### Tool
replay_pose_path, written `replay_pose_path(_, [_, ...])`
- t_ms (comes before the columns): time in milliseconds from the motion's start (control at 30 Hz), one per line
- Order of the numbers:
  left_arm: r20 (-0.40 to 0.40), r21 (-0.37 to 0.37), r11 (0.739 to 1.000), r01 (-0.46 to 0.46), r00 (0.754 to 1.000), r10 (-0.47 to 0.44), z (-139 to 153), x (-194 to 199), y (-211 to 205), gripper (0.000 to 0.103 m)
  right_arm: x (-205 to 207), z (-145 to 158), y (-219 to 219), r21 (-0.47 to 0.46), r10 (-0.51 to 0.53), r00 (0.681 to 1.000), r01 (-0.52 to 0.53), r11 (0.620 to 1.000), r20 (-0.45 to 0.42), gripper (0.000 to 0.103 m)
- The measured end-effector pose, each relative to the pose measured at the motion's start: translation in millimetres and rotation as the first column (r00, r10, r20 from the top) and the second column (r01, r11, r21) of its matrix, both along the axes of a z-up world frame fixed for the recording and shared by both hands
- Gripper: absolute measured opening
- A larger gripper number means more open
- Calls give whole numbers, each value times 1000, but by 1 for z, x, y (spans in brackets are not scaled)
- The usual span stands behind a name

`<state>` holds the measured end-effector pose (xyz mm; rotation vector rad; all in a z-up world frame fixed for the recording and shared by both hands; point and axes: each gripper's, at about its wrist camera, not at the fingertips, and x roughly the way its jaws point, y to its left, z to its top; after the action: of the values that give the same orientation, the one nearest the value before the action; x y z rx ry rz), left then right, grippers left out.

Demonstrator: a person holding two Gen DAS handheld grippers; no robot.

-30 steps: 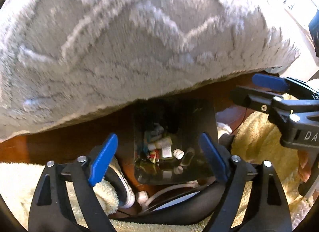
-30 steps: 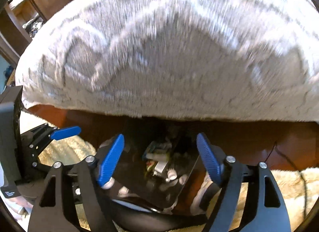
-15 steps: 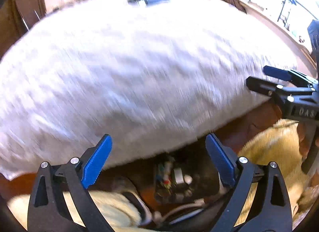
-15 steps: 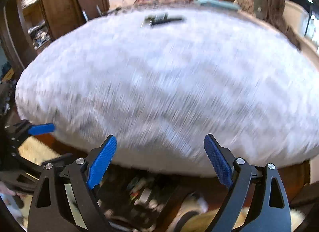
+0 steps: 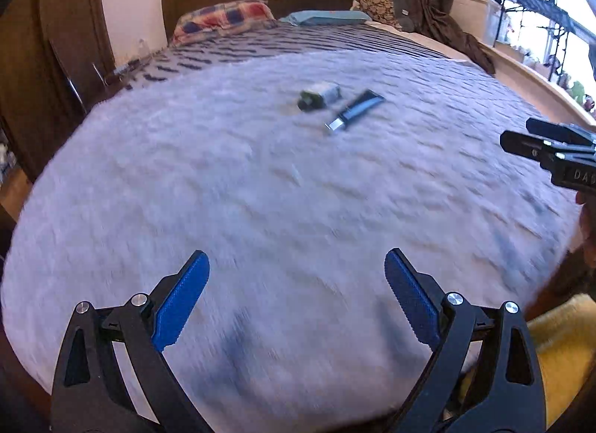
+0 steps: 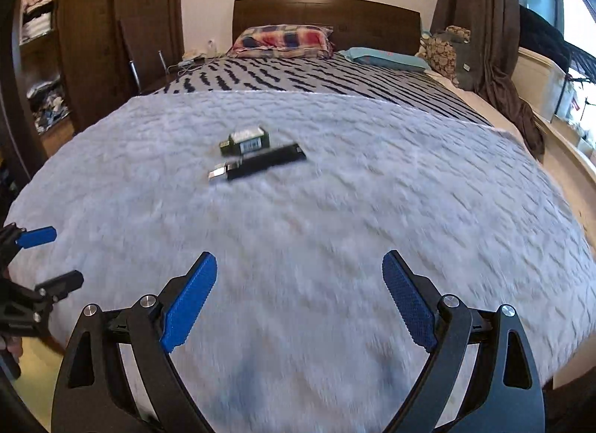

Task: Collect trash
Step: 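Grasp the dark green bottle with the left tool while the right tool grasps the black tube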

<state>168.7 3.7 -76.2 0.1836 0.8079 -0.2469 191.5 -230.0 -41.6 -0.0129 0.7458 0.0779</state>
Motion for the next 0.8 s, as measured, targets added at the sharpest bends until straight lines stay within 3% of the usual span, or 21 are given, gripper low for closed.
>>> replay_pose_path(133, [-19,-5,1000,-14,1000,14,-4,40,0,90,41,-3,15,18,-23,1000,23,1000,8,89])
replay_pose_path(267, [-25,-6,999,-45,999,45,-10,70,3,90,94,-15,33,71,-36,998,39,997,-46,71])
replay_pose_path(433, [-13,9,999,-52,999,52,-14,88,2,90,141,-34,52,145,-42,990,61,988,-131,54])
replay_pose_path(500, [-6,12,999,-44,999,44,-13,91,0,90,158,-44,60,184,-44,984,77,980,-174,53])
replay_pose_path(600, [7,18,999,-36,999,36,-11,92,-3,90,176,-61,67,171,-93,964,138,975,-249,53])
replay_pose_path(733, [21,19,999,-30,999,29,-6,92,-4,90,193,-76,71,225,-114,952,183,957,-285,53])
replay_pose_path(800, [25,22,999,-26,999,25,-5,92,-4,90,200,-81,74,210,-128,950,192,959,-286,52])
